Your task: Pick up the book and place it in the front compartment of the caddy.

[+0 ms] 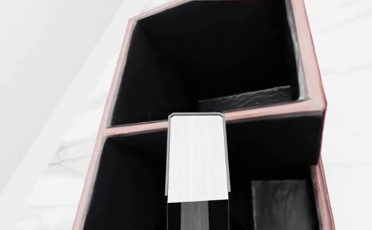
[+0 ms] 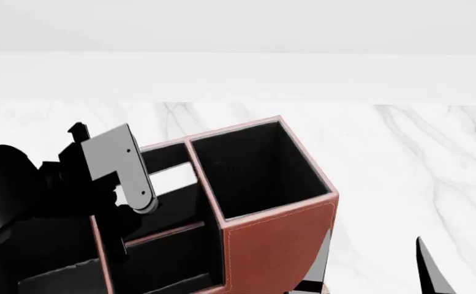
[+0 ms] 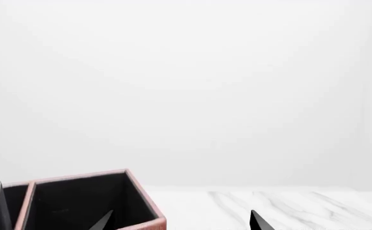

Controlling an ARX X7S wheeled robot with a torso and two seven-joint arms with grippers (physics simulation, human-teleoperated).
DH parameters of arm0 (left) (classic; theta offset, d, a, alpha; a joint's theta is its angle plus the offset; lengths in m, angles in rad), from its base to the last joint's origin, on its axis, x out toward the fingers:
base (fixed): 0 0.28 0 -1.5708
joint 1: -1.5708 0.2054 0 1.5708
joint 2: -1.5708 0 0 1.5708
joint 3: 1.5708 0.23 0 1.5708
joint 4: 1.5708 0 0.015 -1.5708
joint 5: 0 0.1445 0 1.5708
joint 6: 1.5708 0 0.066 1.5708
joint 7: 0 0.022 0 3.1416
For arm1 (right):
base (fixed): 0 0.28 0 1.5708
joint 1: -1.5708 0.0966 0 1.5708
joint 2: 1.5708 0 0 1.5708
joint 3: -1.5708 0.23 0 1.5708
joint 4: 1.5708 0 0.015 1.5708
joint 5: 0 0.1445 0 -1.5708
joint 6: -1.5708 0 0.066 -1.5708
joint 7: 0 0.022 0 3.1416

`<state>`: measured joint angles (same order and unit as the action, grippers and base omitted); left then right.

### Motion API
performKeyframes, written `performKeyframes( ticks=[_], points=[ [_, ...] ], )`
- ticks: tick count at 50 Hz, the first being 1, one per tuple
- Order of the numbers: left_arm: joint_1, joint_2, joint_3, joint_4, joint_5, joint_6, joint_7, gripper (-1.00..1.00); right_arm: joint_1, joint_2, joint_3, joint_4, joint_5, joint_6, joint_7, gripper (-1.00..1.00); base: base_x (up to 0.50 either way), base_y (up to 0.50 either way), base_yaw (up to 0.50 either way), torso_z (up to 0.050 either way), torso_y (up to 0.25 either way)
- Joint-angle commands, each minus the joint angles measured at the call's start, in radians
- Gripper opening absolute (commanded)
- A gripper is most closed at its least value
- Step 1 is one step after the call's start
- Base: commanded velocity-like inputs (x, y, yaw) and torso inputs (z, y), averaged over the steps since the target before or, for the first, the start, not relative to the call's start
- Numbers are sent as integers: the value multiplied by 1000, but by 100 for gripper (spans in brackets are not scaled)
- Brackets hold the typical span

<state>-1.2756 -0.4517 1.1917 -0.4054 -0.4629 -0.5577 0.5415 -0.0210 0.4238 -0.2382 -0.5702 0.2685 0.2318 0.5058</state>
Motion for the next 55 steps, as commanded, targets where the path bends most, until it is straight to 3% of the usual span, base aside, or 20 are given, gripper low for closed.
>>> performKeyframes(
  ticks=[1, 55],
  points=[
    [-2, 52, -49, -97, 7, 77, 40, -100, -4, -21, 19, 5, -14, -15, -30, 100, 0, 0, 0, 0, 0],
    [34, 179, -31, -445, 72, 316, 89, -100, 3, -16, 3, 22, -14, -14, -19, 100, 0, 0, 0, 0, 1]
  ],
)
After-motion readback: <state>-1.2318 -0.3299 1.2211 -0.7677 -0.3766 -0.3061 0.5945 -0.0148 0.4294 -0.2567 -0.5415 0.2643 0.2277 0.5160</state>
